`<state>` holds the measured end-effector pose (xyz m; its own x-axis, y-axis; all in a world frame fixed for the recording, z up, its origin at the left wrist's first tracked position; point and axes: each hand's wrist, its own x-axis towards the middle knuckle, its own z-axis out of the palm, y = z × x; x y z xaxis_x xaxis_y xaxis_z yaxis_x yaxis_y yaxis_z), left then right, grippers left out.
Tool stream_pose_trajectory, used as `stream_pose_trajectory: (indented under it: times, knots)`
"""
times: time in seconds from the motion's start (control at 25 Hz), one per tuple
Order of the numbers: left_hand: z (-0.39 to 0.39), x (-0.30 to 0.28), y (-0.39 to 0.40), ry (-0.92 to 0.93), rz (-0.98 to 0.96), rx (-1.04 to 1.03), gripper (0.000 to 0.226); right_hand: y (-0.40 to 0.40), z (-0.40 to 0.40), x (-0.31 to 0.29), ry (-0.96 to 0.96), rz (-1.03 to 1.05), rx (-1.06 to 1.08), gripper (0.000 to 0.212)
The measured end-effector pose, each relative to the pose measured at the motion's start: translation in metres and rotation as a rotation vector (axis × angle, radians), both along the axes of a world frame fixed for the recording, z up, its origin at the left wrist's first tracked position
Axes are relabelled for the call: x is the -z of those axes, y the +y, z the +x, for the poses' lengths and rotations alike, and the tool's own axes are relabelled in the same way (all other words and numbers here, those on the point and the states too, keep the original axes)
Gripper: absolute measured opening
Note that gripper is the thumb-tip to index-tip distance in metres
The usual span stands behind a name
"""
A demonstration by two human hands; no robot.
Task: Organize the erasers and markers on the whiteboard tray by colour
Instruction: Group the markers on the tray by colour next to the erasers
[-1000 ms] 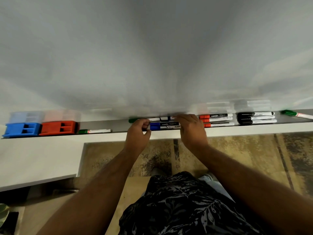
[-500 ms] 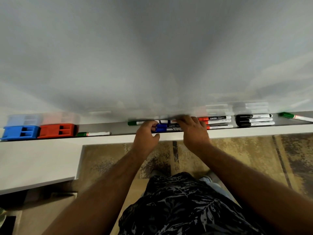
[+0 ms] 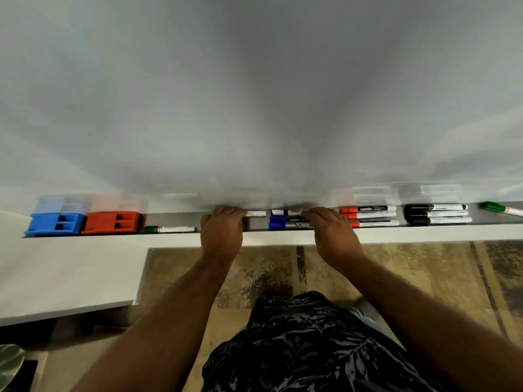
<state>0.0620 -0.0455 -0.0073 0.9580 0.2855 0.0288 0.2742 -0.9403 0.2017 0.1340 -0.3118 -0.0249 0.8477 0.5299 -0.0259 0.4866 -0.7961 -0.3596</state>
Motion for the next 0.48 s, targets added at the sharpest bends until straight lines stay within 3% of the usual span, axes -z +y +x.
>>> stream_pose_trajectory:
  times: [0.28,0.48]
  knots:
    - [-0.006,0.003,0.008,0.092,0.014,0.013,0.039,0.000,-0.042,0.005,0.093,0.045,-0.077,0.069]
    - [-0.011,0.001,0.005,0.057,-0.009,0.049,0.036,0.012,-0.042,-0.008,0.080,0.105,-0.128,0.062]
